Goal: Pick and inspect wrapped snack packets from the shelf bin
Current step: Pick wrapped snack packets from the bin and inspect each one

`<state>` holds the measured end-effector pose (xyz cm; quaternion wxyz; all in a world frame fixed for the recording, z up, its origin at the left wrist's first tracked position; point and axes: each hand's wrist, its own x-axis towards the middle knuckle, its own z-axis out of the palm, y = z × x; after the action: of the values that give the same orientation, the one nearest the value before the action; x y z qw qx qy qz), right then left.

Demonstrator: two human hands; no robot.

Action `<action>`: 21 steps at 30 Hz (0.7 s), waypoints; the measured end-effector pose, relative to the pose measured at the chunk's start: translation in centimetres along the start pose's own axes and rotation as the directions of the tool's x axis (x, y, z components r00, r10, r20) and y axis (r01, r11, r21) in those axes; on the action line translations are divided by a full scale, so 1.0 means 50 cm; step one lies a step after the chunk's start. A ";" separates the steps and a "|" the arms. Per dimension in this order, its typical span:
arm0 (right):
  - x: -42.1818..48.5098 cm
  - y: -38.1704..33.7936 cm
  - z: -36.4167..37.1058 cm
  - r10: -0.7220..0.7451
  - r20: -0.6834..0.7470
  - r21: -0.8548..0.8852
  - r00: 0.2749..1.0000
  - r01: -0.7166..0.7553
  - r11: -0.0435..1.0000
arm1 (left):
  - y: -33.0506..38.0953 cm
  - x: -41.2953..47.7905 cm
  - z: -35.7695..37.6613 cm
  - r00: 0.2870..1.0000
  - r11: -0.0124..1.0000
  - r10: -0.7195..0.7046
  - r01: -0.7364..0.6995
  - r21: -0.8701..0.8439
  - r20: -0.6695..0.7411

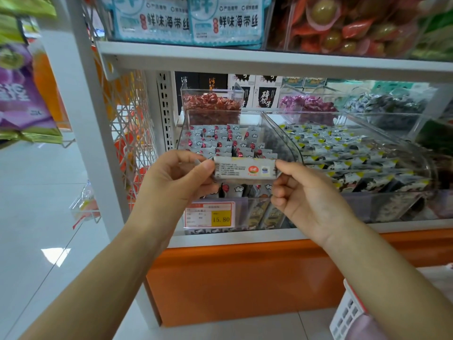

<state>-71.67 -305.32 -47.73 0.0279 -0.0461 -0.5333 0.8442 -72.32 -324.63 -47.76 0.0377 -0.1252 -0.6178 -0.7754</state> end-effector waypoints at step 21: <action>-0.001 0.003 0.003 -0.033 0.018 0.121 0.999 0.031 0.992 | 0.003 0.002 -0.003 0.989 0.982 -0.125 0.112 -0.151 -0.077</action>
<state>-71.65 -305.51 -47.83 0.0389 -0.0270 -0.4821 0.8749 -72.43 -324.82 -47.62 0.0088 -0.0571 -0.5635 -0.8241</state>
